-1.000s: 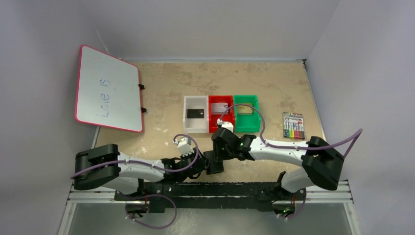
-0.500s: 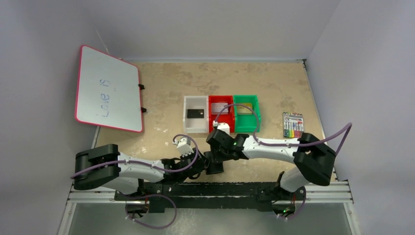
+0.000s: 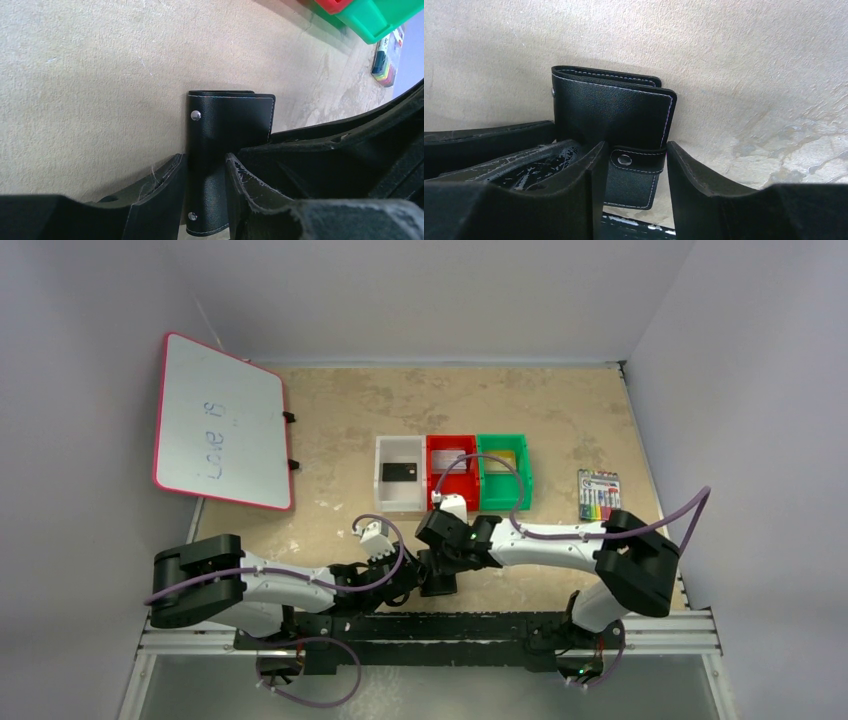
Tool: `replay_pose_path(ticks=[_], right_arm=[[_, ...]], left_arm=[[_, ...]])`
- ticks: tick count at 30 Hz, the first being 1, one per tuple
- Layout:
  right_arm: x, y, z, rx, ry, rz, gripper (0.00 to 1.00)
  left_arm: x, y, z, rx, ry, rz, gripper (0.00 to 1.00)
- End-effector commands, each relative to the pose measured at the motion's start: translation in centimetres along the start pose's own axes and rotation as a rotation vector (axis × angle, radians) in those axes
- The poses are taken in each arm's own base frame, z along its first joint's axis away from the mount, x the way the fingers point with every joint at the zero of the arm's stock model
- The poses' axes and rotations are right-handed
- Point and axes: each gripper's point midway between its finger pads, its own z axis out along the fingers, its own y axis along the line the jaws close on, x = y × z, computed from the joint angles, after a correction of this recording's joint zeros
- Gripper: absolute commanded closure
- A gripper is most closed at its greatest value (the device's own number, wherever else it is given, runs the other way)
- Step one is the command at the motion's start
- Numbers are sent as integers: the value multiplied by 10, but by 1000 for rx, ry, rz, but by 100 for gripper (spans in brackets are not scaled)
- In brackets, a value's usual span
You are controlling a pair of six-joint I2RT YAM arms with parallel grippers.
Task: Take the credit cards out of the card holder
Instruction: Open the card holder at the center of the board.
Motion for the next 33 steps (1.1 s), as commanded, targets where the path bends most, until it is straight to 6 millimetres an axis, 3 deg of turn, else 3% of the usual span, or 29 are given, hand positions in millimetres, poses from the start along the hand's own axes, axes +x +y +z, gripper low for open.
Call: replay_pose_path(ticks=[1,3,10,15,20,27,29,33], right_arm=[[-4,0,-1,11,-23,24,55],[-4,2,-1,-3,-23,28,66],[2,-2,-3,-5,-11,45,78],[-9,13,-17,-139,-59,67,100],[-19,23,-24,-306,-65,139,100],[-27,13,-32,-396,-85,202,98],[-34,1,-29,-320,-125,208,84],[-22,-8,-30,-254,-99,203,57]], left_arm=[[10,63,-4,-180,45,151,65],[11,63,-3,-178,49,155,65],[8,61,-1,-206,31,167,66],[11,70,0,-242,39,188,67],[17,70,3,-242,69,229,67],[18,74,3,-276,75,253,69],[16,71,2,-273,69,249,68],[14,64,2,-257,60,236,66]])
